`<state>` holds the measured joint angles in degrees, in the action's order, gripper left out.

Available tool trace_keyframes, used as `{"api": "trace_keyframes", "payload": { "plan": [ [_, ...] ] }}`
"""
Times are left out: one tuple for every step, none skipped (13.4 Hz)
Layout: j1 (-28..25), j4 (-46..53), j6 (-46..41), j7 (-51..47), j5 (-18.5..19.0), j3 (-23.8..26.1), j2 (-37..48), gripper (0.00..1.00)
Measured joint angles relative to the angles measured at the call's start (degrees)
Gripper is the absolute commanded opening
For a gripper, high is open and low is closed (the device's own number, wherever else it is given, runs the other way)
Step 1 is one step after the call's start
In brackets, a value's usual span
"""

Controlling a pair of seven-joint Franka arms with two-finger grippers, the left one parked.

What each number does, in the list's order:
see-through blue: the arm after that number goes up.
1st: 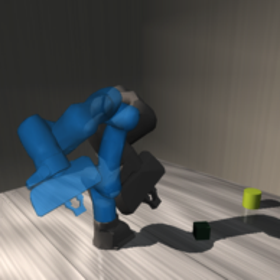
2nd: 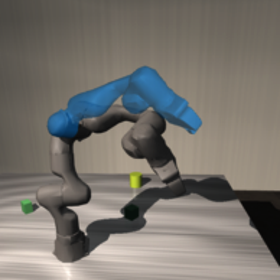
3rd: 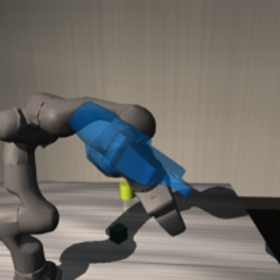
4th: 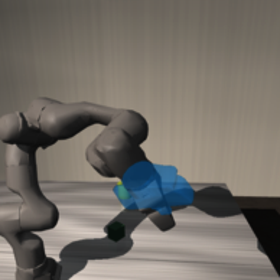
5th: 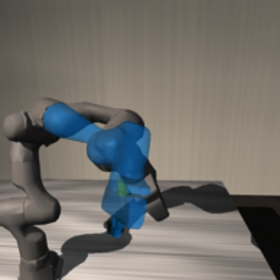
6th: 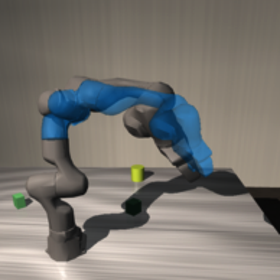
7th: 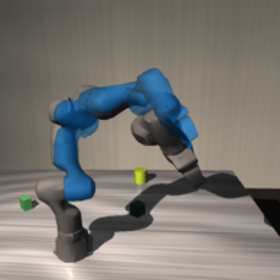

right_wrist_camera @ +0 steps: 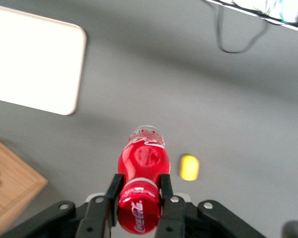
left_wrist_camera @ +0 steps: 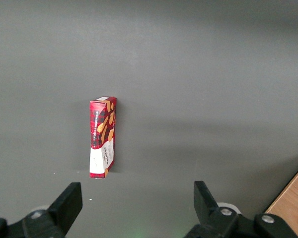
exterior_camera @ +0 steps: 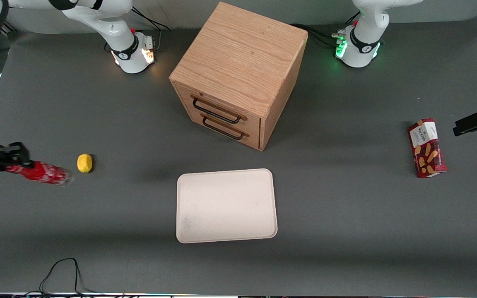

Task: Place coke bottle on tray
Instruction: 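Lift the bottle and carry it toward the white tray, then lower the bottle onto the tray's edge and open the right gripper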

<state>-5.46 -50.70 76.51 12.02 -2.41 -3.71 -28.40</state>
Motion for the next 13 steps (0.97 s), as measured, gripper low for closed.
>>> {"api": "trace_keyframes", "payload": {
  "plan": [
    [-0.13,-0.03,0.33,-4.48,0.53,3.59,-0.10,0.03],
    [-0.25,-0.12,1.40,-8.57,0.82,6.70,-0.28,0.03],
    [-0.32,-0.28,3.01,-12.43,1.12,9.47,-0.66,0.04],
    [-0.29,-0.42,4.67,-15.57,1.48,11.74,-1.36,0.05],
    [-0.20,-0.53,6.67,-18.58,2.18,14.20,-2.52,0.06],
    [-0.18,-0.71,8.87,-21.46,3.35,16.73,-4.04,0.07],
    [-0.18,-0.98,11.34,-24.23,5.09,19.50,-5.88,0.07],
    [-0.28,-1.12,13.76,-26.33,7.13,21.97,-7.86,0.07],
    [-0.46,-1.18,16.29,-27.79,9.44,24.02,-10.12,0.08],
    [-0.74,-1.22,18.66,-28.27,11.28,25.21,-12.27,0.08],
    [-1.11,-1.25,20.88,-28.34,12.63,25.71,-14.24,0.10],
    [-1.49,-1.27,23.03,-28.41,13.62,25.90,-16.09,0.11],
    [-1.79,-1.30,25.05,-28.50,14.11,25.94,-17.72,0.11]
  ]
}}
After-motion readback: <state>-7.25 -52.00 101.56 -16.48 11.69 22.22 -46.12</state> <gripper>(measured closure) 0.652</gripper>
